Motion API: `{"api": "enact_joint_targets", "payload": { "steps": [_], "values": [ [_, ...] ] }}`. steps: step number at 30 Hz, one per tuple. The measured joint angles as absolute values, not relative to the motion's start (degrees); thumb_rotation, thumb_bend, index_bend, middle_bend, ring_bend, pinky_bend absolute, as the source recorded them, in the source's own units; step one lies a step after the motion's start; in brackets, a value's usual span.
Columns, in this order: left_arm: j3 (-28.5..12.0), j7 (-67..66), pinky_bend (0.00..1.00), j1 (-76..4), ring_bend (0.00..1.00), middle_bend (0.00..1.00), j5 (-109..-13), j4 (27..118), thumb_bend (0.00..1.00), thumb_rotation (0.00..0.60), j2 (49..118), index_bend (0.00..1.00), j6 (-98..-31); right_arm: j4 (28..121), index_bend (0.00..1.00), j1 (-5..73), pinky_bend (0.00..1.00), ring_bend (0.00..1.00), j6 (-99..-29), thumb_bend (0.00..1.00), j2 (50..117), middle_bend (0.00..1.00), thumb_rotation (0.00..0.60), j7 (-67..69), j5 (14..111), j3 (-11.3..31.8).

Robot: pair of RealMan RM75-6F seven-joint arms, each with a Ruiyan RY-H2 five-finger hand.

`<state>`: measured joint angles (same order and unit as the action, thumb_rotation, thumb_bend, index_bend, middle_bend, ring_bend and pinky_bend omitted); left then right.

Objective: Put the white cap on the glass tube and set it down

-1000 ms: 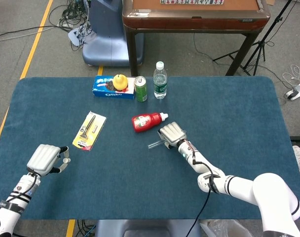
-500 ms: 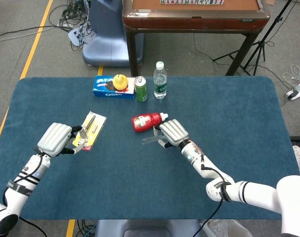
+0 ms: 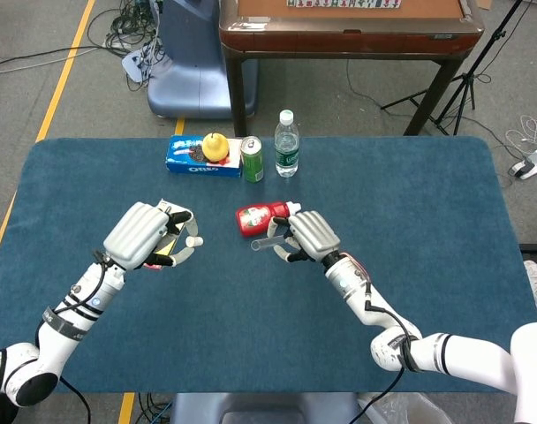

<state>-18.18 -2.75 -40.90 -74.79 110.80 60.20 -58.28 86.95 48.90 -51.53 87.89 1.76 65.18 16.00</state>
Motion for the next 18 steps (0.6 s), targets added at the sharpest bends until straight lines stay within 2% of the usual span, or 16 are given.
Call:
{"api": "enact_joint_targets", "payload": {
  "steps": [18],
  "values": [
    [-18.03, -14.08, 1.0, -46.13, 1.0, 1.0, -73.64, 110.83, 0.25, 0.6, 65.53, 0.54, -59.3, 88.26, 0.81, 49.8, 1.0, 1.0, -50.52, 0.45, 89.48, 1.0, 0.6, 5.87, 65.98, 17.84]
  ]
}}
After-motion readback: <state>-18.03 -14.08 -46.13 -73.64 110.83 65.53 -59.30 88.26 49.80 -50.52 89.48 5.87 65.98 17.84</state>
